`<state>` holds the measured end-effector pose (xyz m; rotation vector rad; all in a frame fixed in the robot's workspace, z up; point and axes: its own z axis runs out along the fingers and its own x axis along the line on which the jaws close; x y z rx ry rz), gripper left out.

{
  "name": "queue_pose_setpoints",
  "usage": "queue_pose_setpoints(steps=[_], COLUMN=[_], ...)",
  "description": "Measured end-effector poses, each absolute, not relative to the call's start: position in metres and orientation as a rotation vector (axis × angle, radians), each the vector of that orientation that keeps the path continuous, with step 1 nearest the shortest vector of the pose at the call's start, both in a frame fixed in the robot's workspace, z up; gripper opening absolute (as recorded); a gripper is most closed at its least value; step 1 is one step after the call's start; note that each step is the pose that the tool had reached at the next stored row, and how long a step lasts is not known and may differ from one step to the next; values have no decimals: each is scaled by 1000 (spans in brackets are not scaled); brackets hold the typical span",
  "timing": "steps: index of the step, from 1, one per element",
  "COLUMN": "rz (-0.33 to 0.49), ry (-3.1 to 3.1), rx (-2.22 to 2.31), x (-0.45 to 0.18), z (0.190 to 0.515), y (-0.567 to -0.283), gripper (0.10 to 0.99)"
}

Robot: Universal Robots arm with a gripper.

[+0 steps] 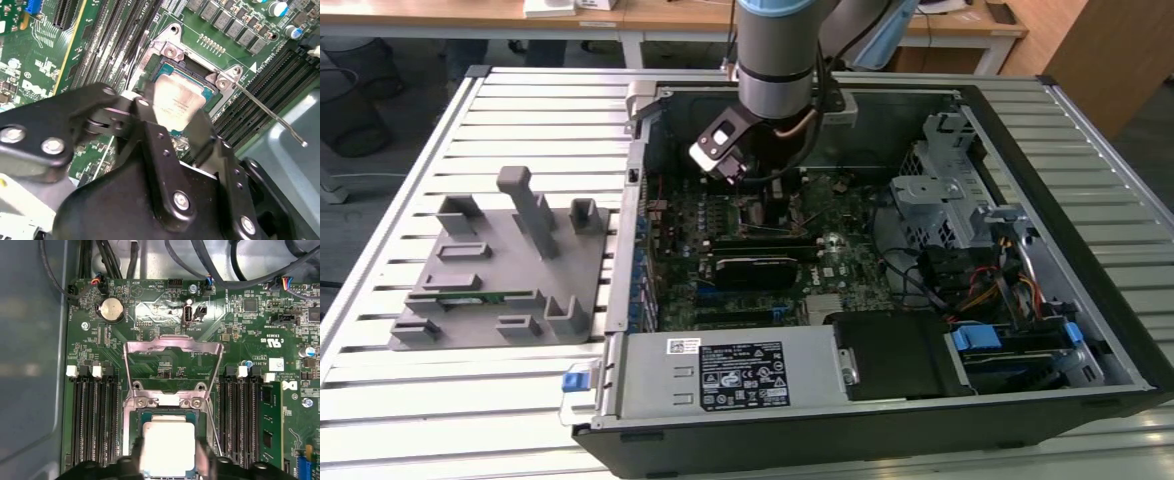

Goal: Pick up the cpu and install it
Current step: 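Place the cpu into insertion slot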

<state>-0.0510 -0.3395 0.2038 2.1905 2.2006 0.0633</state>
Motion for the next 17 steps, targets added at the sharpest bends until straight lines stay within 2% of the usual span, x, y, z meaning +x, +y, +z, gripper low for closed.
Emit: queue_pose_setpoints(steps=[2, 3, 5, 6, 8, 9, 10, 17], rz=[63, 63, 63, 63, 63, 63, 63, 63], ry=[2201, 2201, 2201, 2201, 2201, 2201, 2201, 2201], rx=[2191, 2191, 2190, 2190, 2190, 2191, 2191, 2190], x=[-51, -51, -51, -51, -51, -51, -51, -51], z=[206, 207, 209, 210, 211, 212, 213, 218], y=[-339, -339, -339, -339, -339, -339, -339, -339], gripper=[412, 412, 298, 298, 180, 180, 122, 106])
